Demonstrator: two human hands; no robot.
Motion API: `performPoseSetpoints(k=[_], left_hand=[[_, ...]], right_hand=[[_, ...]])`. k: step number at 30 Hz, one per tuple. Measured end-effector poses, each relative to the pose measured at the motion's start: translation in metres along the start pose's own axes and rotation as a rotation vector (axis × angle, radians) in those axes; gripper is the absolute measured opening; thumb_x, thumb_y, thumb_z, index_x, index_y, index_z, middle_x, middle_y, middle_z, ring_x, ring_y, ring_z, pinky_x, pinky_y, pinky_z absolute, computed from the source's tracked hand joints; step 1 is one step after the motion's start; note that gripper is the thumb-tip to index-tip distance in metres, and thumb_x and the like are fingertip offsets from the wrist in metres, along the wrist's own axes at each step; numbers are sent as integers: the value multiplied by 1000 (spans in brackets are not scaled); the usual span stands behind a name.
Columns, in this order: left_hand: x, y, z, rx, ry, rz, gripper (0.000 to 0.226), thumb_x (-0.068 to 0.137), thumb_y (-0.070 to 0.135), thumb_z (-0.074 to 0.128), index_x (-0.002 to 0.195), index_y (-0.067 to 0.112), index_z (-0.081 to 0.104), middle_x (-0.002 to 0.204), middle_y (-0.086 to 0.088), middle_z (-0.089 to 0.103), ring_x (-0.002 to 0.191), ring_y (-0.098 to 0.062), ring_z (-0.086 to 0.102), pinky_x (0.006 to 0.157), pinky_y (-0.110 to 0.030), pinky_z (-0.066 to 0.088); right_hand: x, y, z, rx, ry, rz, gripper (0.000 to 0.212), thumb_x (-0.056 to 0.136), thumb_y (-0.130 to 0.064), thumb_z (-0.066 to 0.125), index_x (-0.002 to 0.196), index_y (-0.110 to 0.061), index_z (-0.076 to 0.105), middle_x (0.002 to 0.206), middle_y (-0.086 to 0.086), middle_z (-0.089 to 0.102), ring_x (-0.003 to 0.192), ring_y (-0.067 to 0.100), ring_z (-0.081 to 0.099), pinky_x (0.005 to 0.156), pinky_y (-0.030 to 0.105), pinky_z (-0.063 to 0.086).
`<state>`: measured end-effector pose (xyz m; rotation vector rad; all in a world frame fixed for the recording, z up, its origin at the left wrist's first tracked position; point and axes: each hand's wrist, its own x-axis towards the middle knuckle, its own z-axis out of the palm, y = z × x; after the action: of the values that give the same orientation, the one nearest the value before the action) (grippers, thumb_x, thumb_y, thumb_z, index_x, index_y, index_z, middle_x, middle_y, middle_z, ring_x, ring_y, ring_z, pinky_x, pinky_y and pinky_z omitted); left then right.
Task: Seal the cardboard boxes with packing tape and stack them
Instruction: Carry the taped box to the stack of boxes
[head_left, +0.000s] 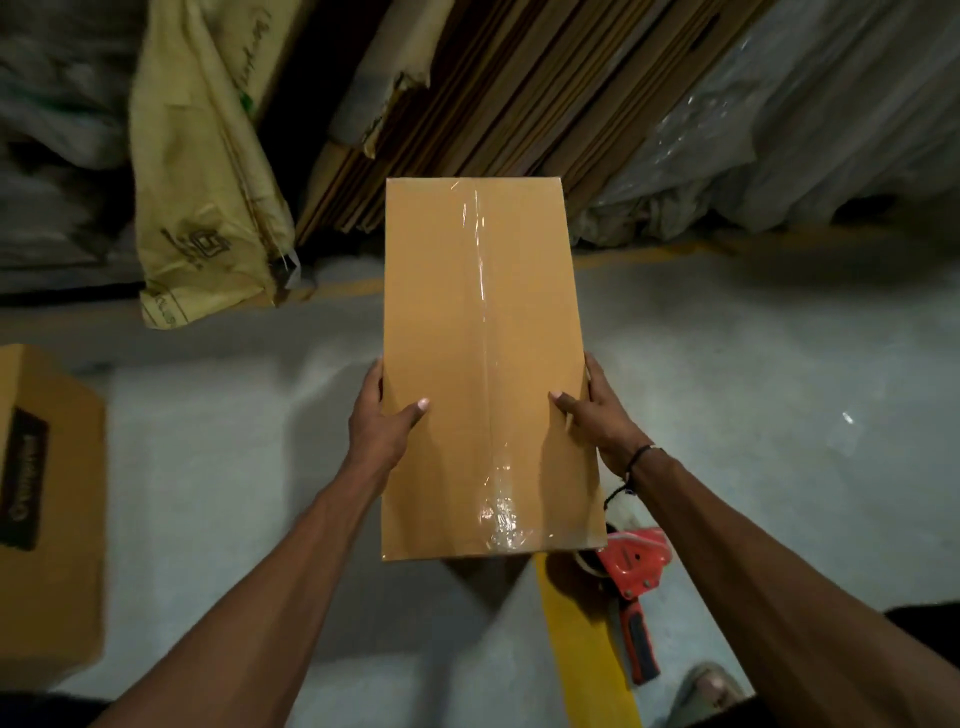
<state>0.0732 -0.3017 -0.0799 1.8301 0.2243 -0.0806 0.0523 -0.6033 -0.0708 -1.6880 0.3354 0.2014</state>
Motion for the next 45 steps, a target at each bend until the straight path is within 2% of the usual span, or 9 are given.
performPoseSetpoints(k=[11,15,21,27,31,35,40,43,45], left_hand=[[-136,233,-18,-94,-35,360,89,90,29,81,158,45,25,158,5,42,137,-25,49,106,-57,51],[-195,300,-5,-133,-106,475,89,89,25,82,157,40,26,154,5,42,133,-20,49,106,-49,49],[-260,372,38,-156,-229,589,87,92,22,79,160,32,24,149,3,44,128,-16,49,97,-34,46],[-300,415,104,-179,-403,646,86,92,24,79,159,31,26,153,-2,46,131,-20,51,107,-44,48],[-334,437,155,-167,-549,682,84,95,24,75,162,29,24,156,-2,42,130,-16,48,103,-38,45],[-358,449,213,-134,-697,669,88,93,35,77,162,34,21,160,-2,40,137,-20,46,115,-49,43],[-392,450,302,-116,-894,636,84,98,31,72,163,32,18,160,-2,37,133,-17,44,103,-39,43],[-409,440,357,-97,-998,586,84,95,35,75,160,34,21,157,-3,38,132,-21,47,104,-44,47],[-418,432,394,-73,-1046,521,83,93,38,77,156,30,23,156,-5,41,134,-24,49,105,-45,47]], right_hand=[[-190,-199,-105,-19,127,-393,81,96,-42,68,154,-59,13,153,-9,37,130,18,50,101,42,48],[-269,-239,-153,-23,232,-458,84,94,-42,70,154,-59,13,152,-12,35,131,19,47,99,39,47],[-374,-272,-224,-85,376,-493,98,86,-39,80,154,-60,13,155,-5,35,132,23,49,105,52,51],[-464,-274,-280,-158,557,-479,120,73,-28,92,159,-48,12,147,-11,36,126,13,49,105,37,48],[-512,-256,-318,-110,719,-375,123,67,-33,96,159,-36,15,152,0,41,132,22,48,112,48,45],[-556,-230,-350,-58,837,-312,108,72,-29,93,155,-27,25,141,-2,48,127,21,52,107,44,49],[-587,-183,-398,20,955,-262,80,80,-16,87,146,-22,41,128,-4,61,117,16,61,91,29,55],[-600,-153,-427,76,1053,-179,71,79,-15,88,137,-23,49,122,-5,66,110,13,65,95,35,56],[-606,-131,-449,96,1115,-113,84,68,-27,94,140,-21,50,125,-1,68,113,17,66,101,43,55]])
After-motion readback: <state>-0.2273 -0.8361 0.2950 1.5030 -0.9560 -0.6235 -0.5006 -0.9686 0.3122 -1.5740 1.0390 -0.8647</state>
